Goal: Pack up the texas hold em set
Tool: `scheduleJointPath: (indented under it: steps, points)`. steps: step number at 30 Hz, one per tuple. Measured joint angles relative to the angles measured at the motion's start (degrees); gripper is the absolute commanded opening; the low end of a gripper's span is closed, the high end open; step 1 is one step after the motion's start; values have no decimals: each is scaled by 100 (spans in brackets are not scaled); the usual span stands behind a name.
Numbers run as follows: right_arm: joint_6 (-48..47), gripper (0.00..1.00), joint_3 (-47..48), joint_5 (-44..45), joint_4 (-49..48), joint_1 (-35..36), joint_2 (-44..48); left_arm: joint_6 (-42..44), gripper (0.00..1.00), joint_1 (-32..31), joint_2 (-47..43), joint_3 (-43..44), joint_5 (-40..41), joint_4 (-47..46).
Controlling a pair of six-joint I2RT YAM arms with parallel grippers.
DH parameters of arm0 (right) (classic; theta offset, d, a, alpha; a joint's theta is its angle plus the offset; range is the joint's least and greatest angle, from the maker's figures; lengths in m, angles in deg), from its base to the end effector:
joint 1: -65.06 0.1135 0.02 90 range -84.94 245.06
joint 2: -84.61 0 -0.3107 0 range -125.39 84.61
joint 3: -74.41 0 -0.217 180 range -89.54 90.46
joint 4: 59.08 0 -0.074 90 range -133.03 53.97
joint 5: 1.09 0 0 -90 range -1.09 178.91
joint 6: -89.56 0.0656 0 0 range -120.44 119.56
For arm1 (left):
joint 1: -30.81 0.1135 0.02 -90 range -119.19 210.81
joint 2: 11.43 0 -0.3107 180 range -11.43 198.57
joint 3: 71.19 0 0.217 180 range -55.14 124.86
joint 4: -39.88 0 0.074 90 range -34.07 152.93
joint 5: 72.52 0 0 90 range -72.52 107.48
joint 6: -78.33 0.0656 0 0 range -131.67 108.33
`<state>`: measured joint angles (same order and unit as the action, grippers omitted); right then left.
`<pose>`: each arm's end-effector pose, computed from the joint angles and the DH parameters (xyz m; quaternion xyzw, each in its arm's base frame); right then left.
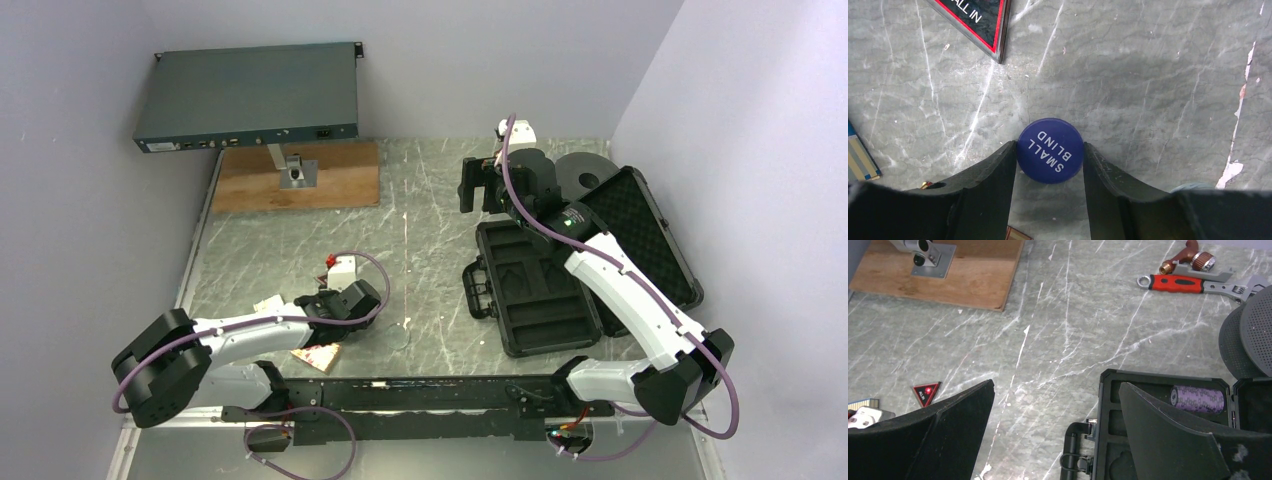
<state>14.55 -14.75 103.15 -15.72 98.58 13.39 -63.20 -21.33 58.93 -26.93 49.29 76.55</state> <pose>0.2176 0.1248 0.4251 -0.0669 0.8310 0.1282 0.5371 0.1315 -0.1128 0.1953 -0.0595 0.9350 -0.0134 0.3493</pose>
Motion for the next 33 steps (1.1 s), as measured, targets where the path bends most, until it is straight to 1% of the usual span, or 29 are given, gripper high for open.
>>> scheduleJointPath:
  steps: [2,13,26,33]
  points:
    - [-2,100,0,0,0,0,0,28,35,-4,0,0,-2,-7]
    - [-4,100,-2,-68,0,-2,0,160,37,-87,37,79,-7,83]
    - [-2,100,-28,-136,0,-2,0,442,38,-275,74,616,-57,544]
    - [-2,100,-31,-136,-2,-2,0,737,34,-319,72,787,-63,557]
